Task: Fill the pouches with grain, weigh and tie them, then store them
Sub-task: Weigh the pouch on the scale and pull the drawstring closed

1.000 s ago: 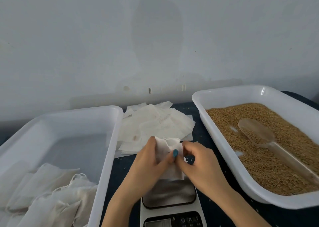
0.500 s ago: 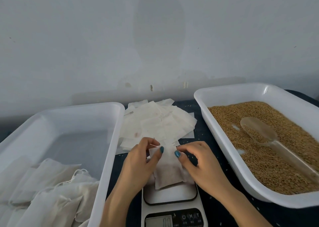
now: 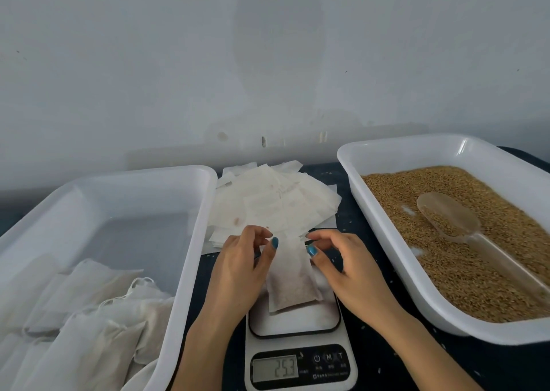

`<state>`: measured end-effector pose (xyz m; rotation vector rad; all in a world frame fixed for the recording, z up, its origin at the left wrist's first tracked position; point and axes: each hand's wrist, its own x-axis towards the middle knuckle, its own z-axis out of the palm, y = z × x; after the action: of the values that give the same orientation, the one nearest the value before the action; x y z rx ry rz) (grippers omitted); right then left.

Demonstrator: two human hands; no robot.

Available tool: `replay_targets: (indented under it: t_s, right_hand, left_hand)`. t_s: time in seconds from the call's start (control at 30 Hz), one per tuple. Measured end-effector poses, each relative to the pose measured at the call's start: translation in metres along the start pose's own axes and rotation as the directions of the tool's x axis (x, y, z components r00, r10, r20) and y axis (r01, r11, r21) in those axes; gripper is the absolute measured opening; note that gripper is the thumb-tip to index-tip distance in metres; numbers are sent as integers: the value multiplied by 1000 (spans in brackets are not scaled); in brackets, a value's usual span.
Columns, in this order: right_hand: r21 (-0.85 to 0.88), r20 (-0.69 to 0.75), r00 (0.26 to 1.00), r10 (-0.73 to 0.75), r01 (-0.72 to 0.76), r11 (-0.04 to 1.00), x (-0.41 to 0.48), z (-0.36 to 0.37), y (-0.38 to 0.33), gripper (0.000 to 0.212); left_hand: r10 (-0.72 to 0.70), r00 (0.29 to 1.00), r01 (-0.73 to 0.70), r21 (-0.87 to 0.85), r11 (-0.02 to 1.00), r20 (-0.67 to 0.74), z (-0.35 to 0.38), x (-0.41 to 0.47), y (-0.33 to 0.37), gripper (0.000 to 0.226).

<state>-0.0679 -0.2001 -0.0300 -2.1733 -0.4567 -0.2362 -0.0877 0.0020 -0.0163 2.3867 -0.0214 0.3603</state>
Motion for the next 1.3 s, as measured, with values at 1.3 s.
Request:
replay_targets:
  t_s: [1.3]
  right_hand:
    - [205,369,872,-323,262,943,113,104,-181,19]
  left_hand:
    - [-334,926,376,328,867,-177,-198,-16,-2,17]
